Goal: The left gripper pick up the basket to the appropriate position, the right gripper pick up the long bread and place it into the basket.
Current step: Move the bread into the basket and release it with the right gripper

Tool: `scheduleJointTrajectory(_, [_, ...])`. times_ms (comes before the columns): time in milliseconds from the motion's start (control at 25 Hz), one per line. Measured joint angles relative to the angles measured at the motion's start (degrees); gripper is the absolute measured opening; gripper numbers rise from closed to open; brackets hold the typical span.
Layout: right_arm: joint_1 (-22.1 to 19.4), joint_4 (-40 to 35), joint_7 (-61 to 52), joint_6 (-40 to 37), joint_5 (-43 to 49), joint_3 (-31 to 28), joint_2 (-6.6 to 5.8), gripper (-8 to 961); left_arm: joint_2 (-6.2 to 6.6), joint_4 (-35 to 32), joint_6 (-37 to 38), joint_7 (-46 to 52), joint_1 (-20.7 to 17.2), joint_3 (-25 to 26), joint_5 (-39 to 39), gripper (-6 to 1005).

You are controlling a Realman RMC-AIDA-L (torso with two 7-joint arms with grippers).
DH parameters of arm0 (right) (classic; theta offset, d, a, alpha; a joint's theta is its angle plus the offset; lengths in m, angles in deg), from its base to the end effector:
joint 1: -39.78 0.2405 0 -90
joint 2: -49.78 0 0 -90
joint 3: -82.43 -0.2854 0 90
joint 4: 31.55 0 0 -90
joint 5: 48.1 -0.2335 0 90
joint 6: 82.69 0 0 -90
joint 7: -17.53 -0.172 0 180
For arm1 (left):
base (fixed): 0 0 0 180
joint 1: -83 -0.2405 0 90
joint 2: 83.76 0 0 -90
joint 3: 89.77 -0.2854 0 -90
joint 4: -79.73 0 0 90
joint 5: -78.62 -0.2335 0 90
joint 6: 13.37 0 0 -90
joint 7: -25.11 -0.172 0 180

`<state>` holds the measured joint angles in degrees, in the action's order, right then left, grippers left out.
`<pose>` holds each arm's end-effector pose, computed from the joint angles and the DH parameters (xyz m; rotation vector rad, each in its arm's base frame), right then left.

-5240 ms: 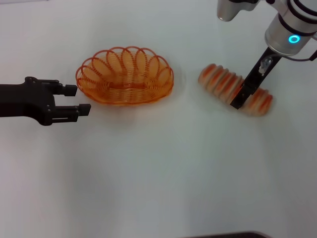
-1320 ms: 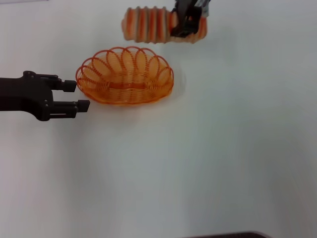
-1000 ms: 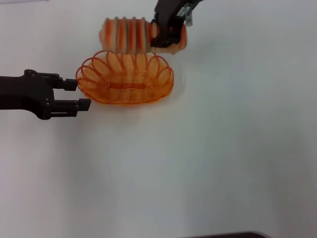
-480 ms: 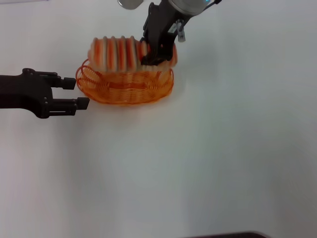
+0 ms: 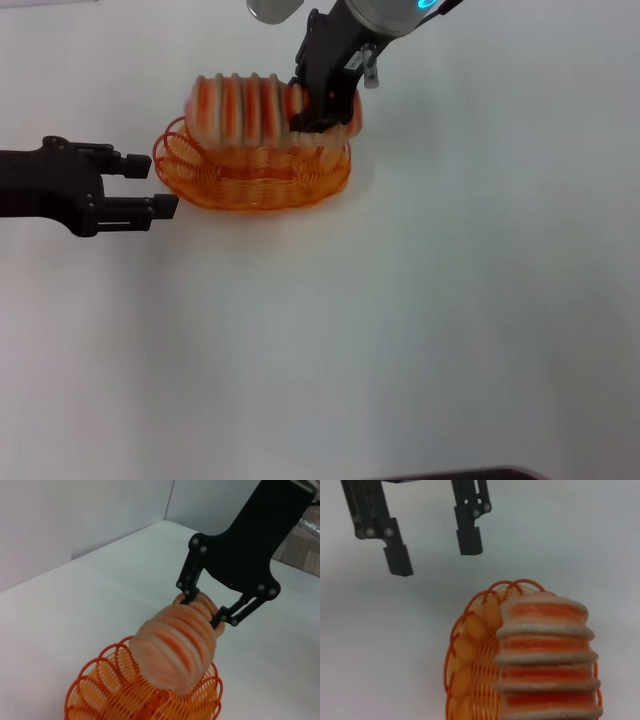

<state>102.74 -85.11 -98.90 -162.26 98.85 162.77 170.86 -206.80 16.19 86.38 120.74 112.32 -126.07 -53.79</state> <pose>0.0737 0.4574 -0.1063 -2.8853 -0.1361 -0.5983 -0.2777 0.3613 0.0065 -2.8000 -0.6852 -0.3207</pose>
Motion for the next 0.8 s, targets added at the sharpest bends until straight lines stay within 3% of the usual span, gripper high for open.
scheduleJointTrajectory(800, [0.2, 5.2, 1.3, 6.5, -4.9, 3.4, -0.15, 393, 0.09, 0.0, -0.1, -0.3, 0.2, -0.1, 0.1, 642])
